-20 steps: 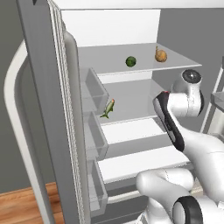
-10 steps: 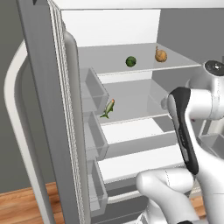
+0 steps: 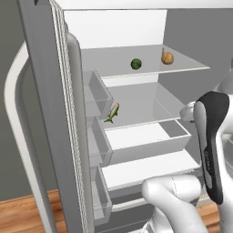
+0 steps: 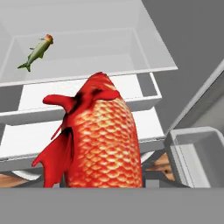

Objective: Gather the onion and avocado from the fridge and place them on a tray on the dining counter. Then gather the fishs from the fridge and place them on the other tray.

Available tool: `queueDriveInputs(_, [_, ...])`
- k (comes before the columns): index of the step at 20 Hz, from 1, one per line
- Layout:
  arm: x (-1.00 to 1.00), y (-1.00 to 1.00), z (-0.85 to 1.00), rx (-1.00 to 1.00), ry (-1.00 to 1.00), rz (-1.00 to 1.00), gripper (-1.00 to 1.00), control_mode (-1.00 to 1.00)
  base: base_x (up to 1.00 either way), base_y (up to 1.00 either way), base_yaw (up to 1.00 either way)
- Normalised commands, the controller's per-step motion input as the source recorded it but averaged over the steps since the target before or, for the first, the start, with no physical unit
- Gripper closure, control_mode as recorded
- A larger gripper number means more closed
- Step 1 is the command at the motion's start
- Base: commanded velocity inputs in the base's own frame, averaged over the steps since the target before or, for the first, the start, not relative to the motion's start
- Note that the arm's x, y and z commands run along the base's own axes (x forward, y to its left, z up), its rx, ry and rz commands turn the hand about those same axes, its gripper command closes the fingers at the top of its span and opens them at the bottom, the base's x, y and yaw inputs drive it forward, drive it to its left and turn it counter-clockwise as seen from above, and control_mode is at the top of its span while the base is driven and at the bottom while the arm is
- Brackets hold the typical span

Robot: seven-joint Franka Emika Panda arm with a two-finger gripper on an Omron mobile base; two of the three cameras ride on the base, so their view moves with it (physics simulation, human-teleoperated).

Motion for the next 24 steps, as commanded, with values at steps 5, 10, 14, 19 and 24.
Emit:
queueDriveInputs(5, [-0.03,0.0,0.0,0.0,0.0,0.0,1.0,-1.0,0.0,0.0,0.0])
queueDriveInputs(10, [-0.08,0.0,0.0,0.0,-0.01,0.0,1.0,1.0,-0.1,0.0,0.0])
queueDriveInputs(14, [0.0,0.0,0.0,0.0,0.0,0.0,1.0,1.0,-0.91,0.18,-0.06])
queueDriveInputs(19, [0.0,0.0,0.0,0.0,0.0,0.0,1.0,1.0,-0.95,0.4,-0.15])
queueDriveInputs(24, [0.0,0.0,0.0,0.0,0.0,0.0,1.0,1.0,-0.83,0.63,-0.19])
